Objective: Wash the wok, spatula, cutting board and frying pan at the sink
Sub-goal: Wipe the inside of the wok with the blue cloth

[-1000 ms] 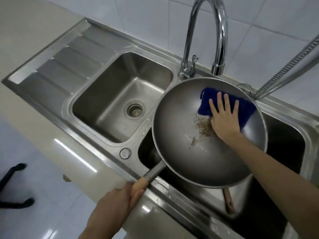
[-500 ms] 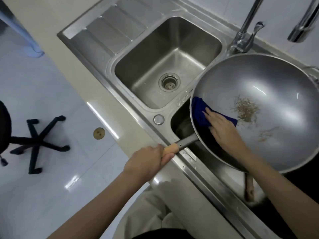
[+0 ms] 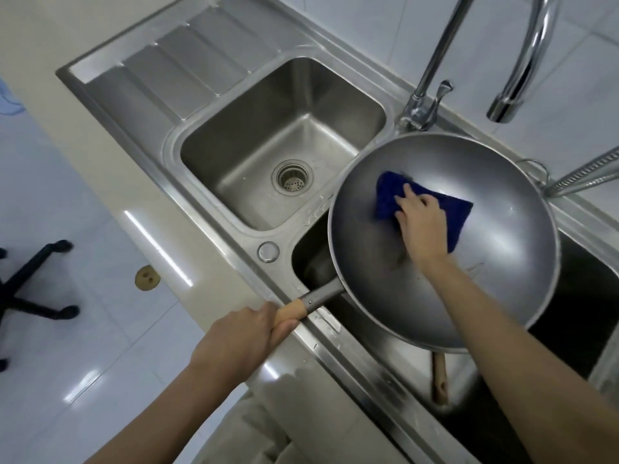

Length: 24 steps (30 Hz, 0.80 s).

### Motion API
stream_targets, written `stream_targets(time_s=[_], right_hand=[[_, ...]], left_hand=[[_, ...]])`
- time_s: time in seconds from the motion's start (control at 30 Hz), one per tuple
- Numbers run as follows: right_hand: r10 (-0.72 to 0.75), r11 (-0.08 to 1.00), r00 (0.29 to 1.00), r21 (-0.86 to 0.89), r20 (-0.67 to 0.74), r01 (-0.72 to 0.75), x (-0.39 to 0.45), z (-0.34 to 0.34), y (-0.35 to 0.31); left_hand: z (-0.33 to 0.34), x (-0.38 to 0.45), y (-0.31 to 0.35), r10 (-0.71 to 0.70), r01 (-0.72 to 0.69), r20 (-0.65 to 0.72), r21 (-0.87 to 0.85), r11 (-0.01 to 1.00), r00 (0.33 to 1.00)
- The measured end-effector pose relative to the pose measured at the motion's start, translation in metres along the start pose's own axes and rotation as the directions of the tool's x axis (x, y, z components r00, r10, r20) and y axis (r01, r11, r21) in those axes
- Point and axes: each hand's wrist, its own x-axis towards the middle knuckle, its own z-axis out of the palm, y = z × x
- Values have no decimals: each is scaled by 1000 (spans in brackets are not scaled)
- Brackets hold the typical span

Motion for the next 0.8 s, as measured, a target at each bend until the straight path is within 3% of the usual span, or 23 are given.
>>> stream_targets(time_s=[0.1, 0.17, 0.33, 0.4, 0.53, 0.63, 0.73, 0.8], right_hand=[[-40, 927, 999, 374, 0, 37, -25, 8, -42], [-119, 852, 993, 516, 20, 92, -46, 6, -60], [-228, 731, 967, 676, 112, 94, -64, 11, -68], [-226, 773, 958, 631, 177, 65, -57, 21, -71], [-21, 901, 988, 431, 150, -46, -5, 28, -69], [174, 955, 985, 244, -8, -167, 39, 21, -42], [510, 854, 848, 196, -141, -481, 61, 16, -22], [570, 820, 804, 172, -169, -546, 65, 13, -23]], left_hand=[[-2, -2, 2, -2, 2, 4, -7, 1000, 1000], [-2, 0, 2, 1, -1, 12, -20, 1000, 1000], [3, 2, -1, -2, 2, -7, -26, 1000, 1000], [3, 3, -1, -9, 9, -7, -35, 999, 1000], [1, 2, 1, -22, 22, 1, -24, 999, 1000], [0, 2, 1, -48, 48, 5, -23, 999, 999], [1, 3, 0, -67, 67, 22, -4, 998, 998], [0, 2, 1, -65, 65, 29, -5, 998, 998]])
